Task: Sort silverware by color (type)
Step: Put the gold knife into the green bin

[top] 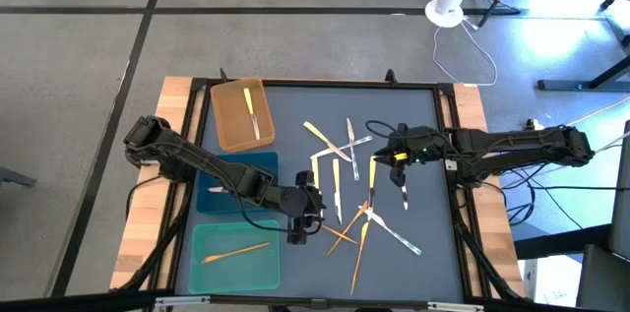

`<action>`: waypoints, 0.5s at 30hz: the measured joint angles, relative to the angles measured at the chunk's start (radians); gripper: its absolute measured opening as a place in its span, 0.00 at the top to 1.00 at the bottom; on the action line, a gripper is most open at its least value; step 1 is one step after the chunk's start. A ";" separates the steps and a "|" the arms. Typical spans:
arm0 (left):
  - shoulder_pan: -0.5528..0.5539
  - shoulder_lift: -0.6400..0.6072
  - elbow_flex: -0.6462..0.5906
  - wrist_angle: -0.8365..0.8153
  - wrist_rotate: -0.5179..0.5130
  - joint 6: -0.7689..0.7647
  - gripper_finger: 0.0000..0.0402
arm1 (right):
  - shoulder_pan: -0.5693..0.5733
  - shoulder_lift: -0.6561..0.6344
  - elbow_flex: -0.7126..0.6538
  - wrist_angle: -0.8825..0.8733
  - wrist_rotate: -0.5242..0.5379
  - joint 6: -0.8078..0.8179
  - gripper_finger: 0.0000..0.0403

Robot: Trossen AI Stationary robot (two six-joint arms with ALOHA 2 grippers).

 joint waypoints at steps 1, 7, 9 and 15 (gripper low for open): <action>0.000 0.001 0.000 0.000 0.000 0.000 0.67 | 0.000 0.000 0.000 0.000 0.000 0.000 0.82; 0.000 0.053 0.000 0.074 0.001 0.010 0.67 | 0.000 0.000 0.000 -0.001 0.000 0.000 0.82; 0.000 0.079 0.000 0.068 0.001 0.023 0.67 | 0.000 0.000 0.000 0.000 0.000 0.000 0.82; 0.000 0.150 0.000 0.090 0.003 0.020 0.67 | 0.000 0.000 0.000 -0.001 0.000 0.000 0.82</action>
